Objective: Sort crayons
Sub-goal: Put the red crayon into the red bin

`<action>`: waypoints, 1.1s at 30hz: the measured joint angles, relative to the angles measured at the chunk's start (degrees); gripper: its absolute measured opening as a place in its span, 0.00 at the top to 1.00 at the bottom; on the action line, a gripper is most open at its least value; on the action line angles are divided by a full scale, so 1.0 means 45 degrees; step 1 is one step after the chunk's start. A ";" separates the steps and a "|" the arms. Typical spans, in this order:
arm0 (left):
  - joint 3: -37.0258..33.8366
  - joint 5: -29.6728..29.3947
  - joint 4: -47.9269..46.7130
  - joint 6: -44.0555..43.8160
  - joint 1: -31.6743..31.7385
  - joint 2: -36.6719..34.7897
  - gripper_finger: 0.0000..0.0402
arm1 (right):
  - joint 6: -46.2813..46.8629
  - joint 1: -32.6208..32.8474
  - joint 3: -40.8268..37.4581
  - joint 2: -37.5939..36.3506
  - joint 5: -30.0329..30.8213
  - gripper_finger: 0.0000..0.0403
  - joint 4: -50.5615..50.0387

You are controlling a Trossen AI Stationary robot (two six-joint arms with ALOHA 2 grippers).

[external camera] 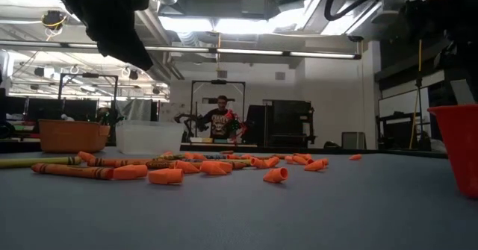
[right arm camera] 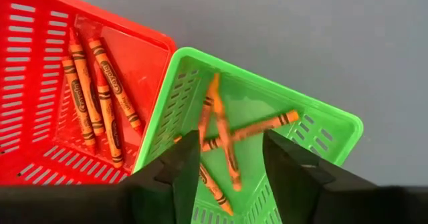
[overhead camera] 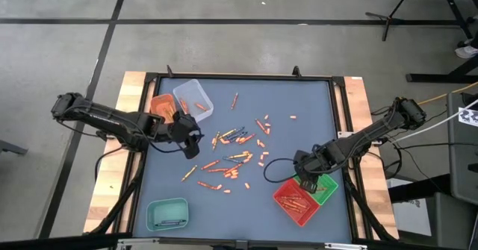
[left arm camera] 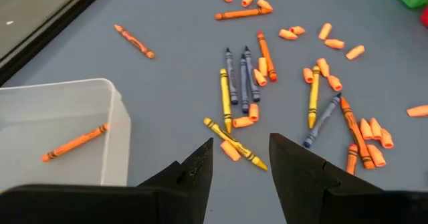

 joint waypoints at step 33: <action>0.0000 0.2322 0.3844 -0.0111 -0.1457 0.6976 0.68 | 0.0000 0.0000 0.0000 0.0005 0.0039 0.59 0.0019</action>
